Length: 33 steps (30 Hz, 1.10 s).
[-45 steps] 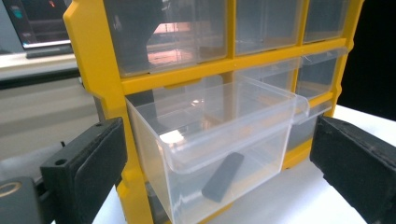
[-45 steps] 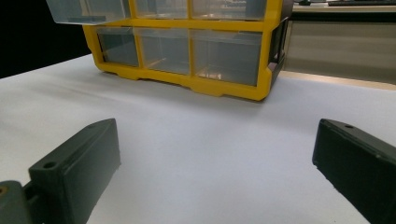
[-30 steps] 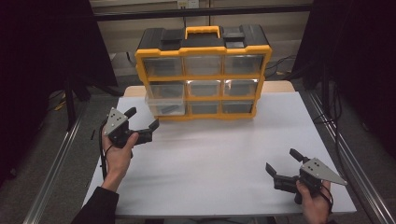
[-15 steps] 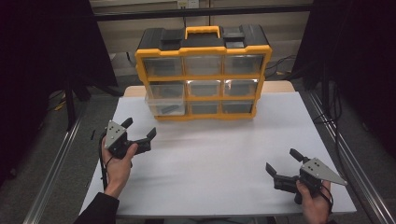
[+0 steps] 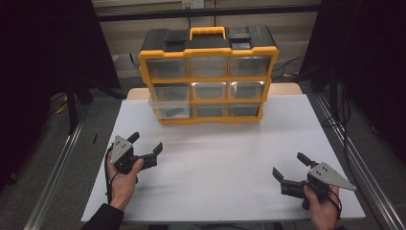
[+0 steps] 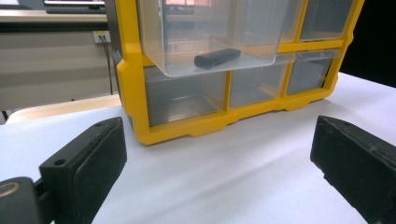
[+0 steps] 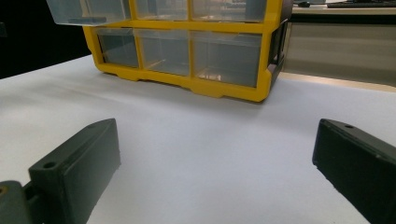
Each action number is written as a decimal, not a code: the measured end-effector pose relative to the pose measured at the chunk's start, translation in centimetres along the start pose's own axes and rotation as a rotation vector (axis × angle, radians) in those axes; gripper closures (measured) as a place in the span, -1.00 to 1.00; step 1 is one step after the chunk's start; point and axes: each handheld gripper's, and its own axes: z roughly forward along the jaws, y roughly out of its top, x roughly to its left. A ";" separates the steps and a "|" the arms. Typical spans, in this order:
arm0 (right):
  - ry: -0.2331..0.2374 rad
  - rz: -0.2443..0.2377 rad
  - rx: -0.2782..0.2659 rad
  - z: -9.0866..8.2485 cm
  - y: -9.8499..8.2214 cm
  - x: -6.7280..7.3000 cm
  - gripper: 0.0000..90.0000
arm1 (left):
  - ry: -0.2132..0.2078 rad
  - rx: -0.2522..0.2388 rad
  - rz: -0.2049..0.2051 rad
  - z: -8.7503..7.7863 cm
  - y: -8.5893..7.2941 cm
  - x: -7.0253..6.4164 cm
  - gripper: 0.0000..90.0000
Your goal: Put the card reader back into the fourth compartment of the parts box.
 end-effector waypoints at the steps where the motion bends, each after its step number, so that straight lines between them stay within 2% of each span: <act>1: -0.001 0.002 0.002 0.0 0.0 0.0 -0.99 | -0.002 0.002 0.001 -0.1 -0.2 -0.1 -0.92; 9: -0.015 0.007 -0.001 -0.1 0.0 -0.1 -0.99 | -0.026 0.006 -0.009 -0.9 -1.1 -0.5 -0.93; 10: -0.015 0.009 -0.001 -0.1 0.0 -0.1 -0.99 | -0.034 0.002 -0.027 -1.1 -1.2 -0.6 -0.93; 12: -0.016 0.008 0.000 0.0 0.0 -0.1 -0.99 | -0.032 0.005 -0.026 -1.4 -1.3 -0.6 -0.93; 14: -0.015 0.010 -0.003 0.0 0.0 -0.1 -0.99 | -0.033 0.008 -0.007 -1.9 -1.3 -0.6 -0.93; 15: -0.014 0.011 -0.004 -0.1 0.1 -0.1 -0.99 | -0.027 0.004 -0.012 -2.0 -1.4 -0.7 -0.93; 21: -0.021 0.023 -0.001 0.0 0.0 -0.1 -0.99 | -0.057 0.031 -0.033 -2.9 -2.0 -1.0 -0.93; 22: -0.021 0.022 0.000 0.1 0.0 -0.1 -0.99 | -0.059 0.042 -0.009 -3.1 -2.0 -1.0 -0.93; 23: -0.021 0.021 -0.001 0.0 0.0 -0.1 -0.99 | -0.063 0.041 -0.025 -3.2 -2.0 -1.2 -0.93; 25: -0.021 0.022 -0.006 0.0 0.0 -0.1 -0.99 | -0.067 0.035 -0.022 -3.4 -2.0 -1.4 -0.93; 27: -0.025 0.025 -0.005 -0.1 0.0 -0.2 -0.99 | -0.067 0.041 -0.002 -3.8 -2.1 -1.5 -0.93; 30: -0.028 0.028 -0.007 -0.1 0.0 -0.3 -0.99 | -0.068 0.044 -0.019 -4.3 -2.3 -1.6 -0.93; 33: -0.026 0.027 -0.005 -0.2 0.0 -0.2 -0.99 | -0.057 0.046 -0.011 -5.1 -2.4 -1.6 -0.93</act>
